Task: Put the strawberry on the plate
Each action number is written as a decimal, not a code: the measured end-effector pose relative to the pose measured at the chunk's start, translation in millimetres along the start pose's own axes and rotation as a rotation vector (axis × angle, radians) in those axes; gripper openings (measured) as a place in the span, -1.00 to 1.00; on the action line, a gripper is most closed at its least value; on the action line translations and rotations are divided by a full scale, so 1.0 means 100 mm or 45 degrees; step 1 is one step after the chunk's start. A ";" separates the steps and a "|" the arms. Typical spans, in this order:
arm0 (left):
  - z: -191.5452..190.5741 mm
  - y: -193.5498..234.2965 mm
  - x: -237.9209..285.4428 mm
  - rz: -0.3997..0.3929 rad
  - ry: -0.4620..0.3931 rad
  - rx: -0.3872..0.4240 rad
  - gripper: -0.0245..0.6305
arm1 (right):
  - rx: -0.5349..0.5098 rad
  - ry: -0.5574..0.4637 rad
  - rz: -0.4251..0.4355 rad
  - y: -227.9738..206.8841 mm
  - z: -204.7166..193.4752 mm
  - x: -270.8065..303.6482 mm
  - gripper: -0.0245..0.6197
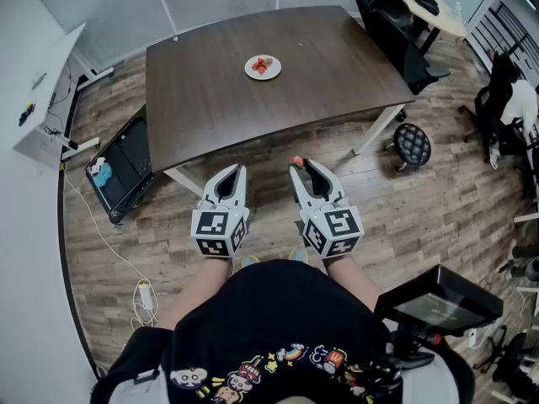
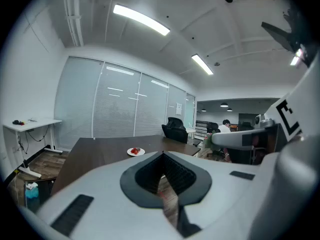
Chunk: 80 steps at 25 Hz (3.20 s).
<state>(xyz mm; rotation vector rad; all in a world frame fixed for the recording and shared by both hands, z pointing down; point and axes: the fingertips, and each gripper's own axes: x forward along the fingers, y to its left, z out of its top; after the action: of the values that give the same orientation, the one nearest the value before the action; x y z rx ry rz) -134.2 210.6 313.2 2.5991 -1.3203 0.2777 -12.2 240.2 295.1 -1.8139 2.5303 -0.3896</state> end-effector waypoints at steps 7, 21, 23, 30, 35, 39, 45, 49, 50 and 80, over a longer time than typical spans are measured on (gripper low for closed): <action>-0.03 -0.13 0.08 0.005 -0.002 -0.008 -0.92 | 0.000 -0.011 0.007 -0.12 -0.01 -0.02 -0.53; -0.08 -0.59 0.31 0.076 0.004 -0.024 -0.92 | 0.003 0.010 0.093 -0.55 -0.03 -0.21 -0.53; -0.08 -0.67 0.35 0.086 0.001 -0.024 -0.92 | 0.004 0.015 0.103 -0.63 -0.04 -0.24 -0.53; -0.16 -0.83 0.46 0.129 0.016 -0.015 -0.92 | 0.015 0.029 0.129 -0.86 -0.11 -0.31 -0.53; -0.19 -0.80 0.54 0.152 0.019 -0.009 -0.92 | 0.025 0.059 0.124 -0.92 -0.22 -0.27 -0.53; -0.22 -0.66 0.64 0.160 0.026 -0.030 -0.92 | 0.028 0.104 0.127 -0.92 -0.33 -0.13 -0.53; -0.34 -0.34 0.86 0.157 0.041 -0.055 -0.92 | -0.006 0.161 0.133 -0.92 -0.51 0.22 -0.53; -0.36 -0.02 1.15 0.134 0.054 -0.071 -0.92 | -0.026 0.166 0.122 -0.96 -0.52 0.61 -0.53; -0.36 0.05 1.23 0.130 0.060 -0.074 -0.92 | -0.026 0.166 0.118 -0.98 -0.51 0.71 -0.53; 0.06 1.58 3.14 -0.129 0.186 -0.083 -0.92 | 0.005 0.251 -0.091 -1.35 -0.25 3.02 -0.53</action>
<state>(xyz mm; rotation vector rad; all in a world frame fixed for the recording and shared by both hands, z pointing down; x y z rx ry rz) -79.5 -124.6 405.6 2.5282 -1.1268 0.3926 10.2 -76.8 389.5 -1.9602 2.5893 -0.6027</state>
